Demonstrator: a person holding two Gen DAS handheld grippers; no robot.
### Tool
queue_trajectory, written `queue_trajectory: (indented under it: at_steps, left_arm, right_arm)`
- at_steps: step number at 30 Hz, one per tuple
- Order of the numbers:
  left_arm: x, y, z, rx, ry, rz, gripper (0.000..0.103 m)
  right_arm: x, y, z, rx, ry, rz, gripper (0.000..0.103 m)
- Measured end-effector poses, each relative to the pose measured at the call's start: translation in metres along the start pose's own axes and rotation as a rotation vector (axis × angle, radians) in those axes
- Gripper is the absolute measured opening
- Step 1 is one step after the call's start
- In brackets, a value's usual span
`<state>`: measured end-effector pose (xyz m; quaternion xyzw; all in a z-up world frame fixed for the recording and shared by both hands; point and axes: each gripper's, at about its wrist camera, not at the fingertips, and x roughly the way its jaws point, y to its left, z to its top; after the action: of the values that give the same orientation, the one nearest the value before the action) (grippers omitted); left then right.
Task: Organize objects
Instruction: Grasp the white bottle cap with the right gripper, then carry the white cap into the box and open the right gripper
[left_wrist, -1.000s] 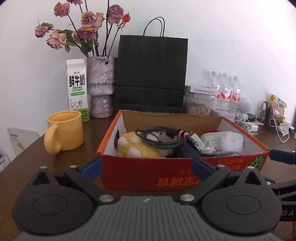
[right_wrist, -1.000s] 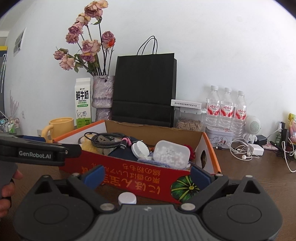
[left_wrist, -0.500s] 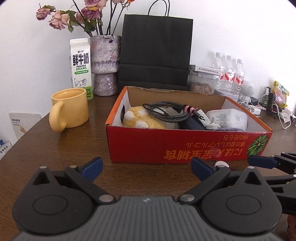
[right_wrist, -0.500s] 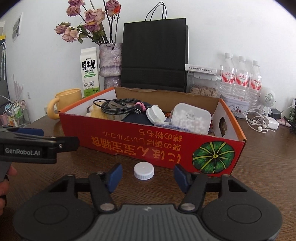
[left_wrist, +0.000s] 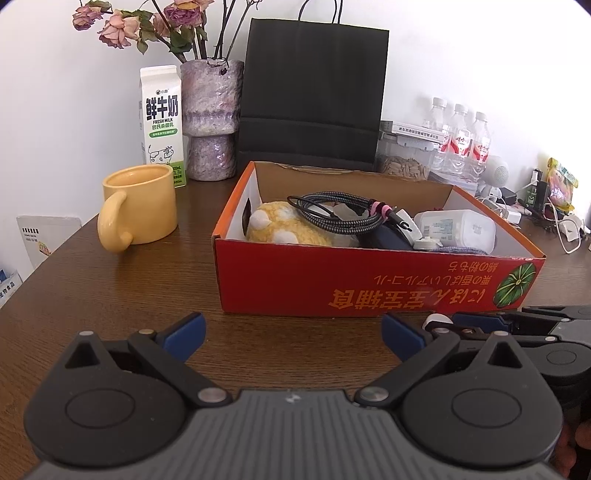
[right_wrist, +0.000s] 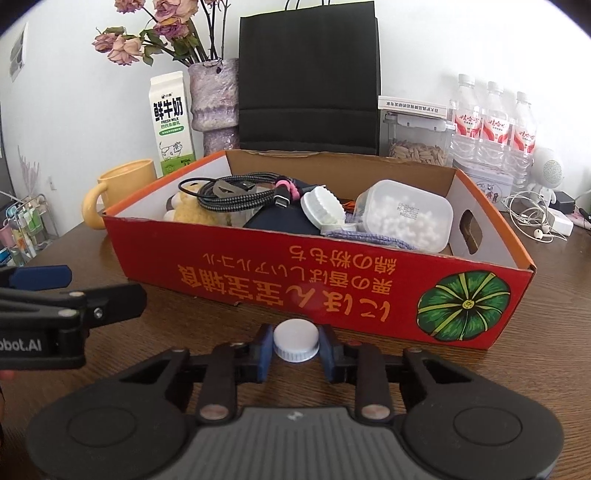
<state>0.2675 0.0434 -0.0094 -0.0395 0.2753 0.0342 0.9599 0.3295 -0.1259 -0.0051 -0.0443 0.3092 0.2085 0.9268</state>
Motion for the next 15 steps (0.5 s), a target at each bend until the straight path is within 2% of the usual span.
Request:
queue_trajectory:
  at_steps: [3,10,15]
  left_arm:
    - [0.000,0.000,0.000,-0.002,-0.001,0.002,0.103]
    - [0.000,0.003,0.001,-0.011,0.002,0.002,0.103]
    - [0.000,0.003,0.000,-0.012,0.002,0.002,0.103]
  right_arm:
    - [-0.007,0.000,0.000,0.002,-0.036,0.012,0.026]
    - [-0.043,-0.010,0.003,0.035,-0.194,0.038,0.026]
    - [-0.062,-0.019,0.005,0.053,-0.278,0.017,0.026]
